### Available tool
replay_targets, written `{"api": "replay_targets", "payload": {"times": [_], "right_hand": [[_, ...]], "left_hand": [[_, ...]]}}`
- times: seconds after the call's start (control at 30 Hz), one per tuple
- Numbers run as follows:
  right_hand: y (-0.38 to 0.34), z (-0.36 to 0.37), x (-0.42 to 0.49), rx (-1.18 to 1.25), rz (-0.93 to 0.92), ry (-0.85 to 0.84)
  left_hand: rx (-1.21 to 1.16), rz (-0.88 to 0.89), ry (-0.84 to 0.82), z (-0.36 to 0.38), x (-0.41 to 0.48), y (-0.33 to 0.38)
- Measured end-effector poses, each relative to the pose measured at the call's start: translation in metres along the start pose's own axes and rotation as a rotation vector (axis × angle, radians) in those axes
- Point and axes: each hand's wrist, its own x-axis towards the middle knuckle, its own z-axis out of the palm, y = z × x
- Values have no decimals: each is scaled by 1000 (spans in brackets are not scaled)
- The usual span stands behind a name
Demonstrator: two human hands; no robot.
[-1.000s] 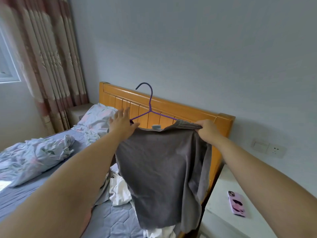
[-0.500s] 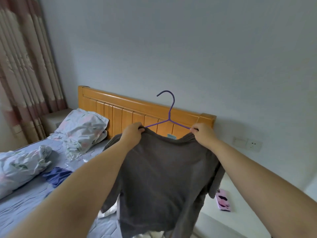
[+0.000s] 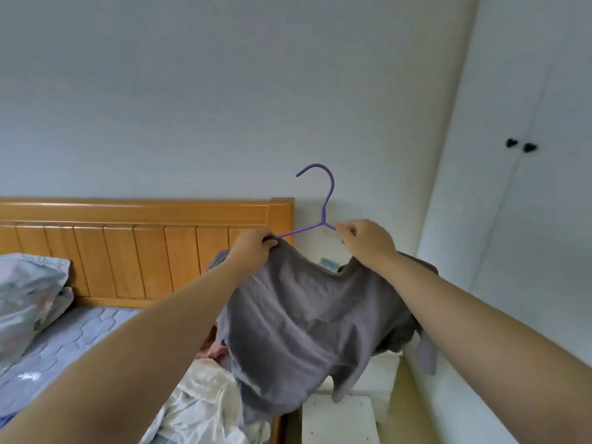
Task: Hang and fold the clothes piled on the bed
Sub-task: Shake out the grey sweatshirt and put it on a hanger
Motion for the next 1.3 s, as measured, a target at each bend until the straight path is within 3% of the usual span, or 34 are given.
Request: {"api": "replay_targets", "payload": {"times": [0.4, 0.6, 0.87, 1.03, 1.17, 1.3], "right_hand": [[81, -149, -172, -225, 525, 314], [116, -232, -269, -119, 692, 219], [133, -314, -402, -226, 974, 382], [122, -355, -491, -77, 1157, 406], [108, -370, -551, 31, 1270, 500], [92, -376, -599, 179, 1419, 583]], "left_hand": [[-26, 393, -408, 95, -43, 149], [85, 658, -543, 150, -91, 255], [156, 997, -605, 191, -176, 390], [138, 1137, -616, 200, -238, 458], [-50, 1076, -792, 213, -291, 493], [-84, 1166, -947, 220, -339, 518]]}}
